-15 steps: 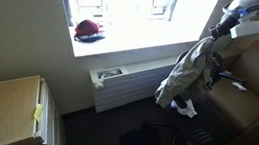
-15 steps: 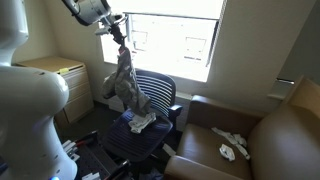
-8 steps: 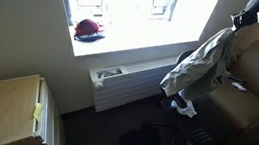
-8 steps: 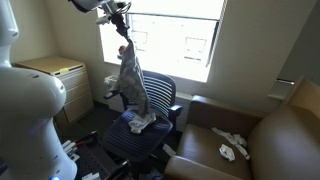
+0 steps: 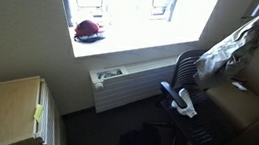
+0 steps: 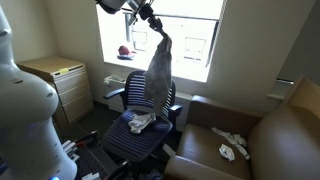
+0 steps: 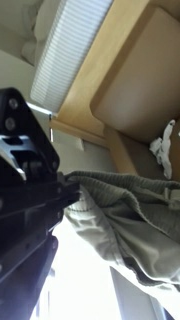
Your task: Remove the clothing from the armrest of the chair and place it on the sofa
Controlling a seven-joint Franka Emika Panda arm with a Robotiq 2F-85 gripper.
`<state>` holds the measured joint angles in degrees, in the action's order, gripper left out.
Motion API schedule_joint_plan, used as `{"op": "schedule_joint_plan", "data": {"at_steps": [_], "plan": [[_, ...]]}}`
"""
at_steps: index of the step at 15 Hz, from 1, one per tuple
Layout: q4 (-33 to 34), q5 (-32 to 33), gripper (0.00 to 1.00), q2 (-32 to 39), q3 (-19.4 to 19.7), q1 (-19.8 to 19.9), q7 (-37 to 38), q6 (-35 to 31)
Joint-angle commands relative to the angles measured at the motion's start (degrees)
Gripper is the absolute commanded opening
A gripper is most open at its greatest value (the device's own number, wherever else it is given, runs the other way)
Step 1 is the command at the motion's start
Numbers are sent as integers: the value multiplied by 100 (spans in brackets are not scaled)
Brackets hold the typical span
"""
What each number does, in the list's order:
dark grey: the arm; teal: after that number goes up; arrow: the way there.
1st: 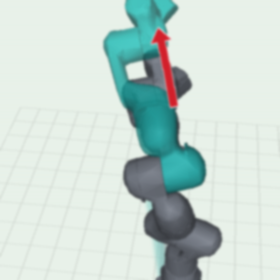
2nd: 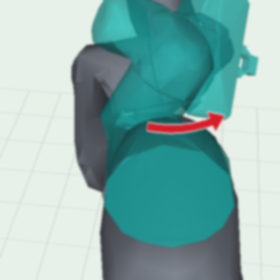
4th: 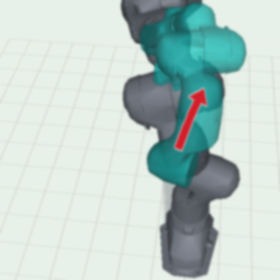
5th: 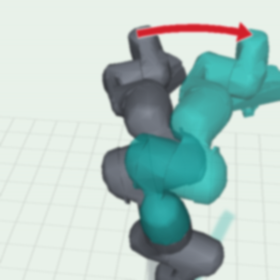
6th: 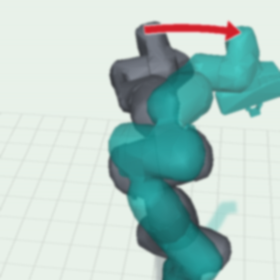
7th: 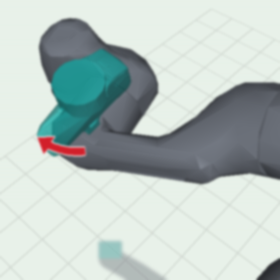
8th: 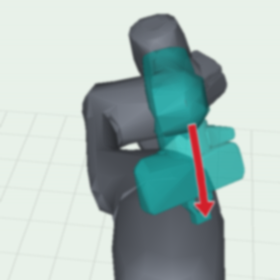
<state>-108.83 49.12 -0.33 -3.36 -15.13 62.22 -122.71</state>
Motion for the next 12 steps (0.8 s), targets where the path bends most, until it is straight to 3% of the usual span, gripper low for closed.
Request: {"op": "schedule_joint_plan", "data": {"at_steps": [1, 2, 3, 6, 7, 12], "plan": [[-254, 412, 1, -543, 156, 722, 351, 63], [-153, 411, 1, -531, 255, 934, 332, 161], [-55, 238, 1, -355, 38, 808, 191, 64], [-55, 231, 1, -381, 61, 959, 141, 46], [45, 811, 1, -210, 16, 1000, 457, 183], [184, 2607, 1, -76, 709, 1731, 1243, -86]]}}
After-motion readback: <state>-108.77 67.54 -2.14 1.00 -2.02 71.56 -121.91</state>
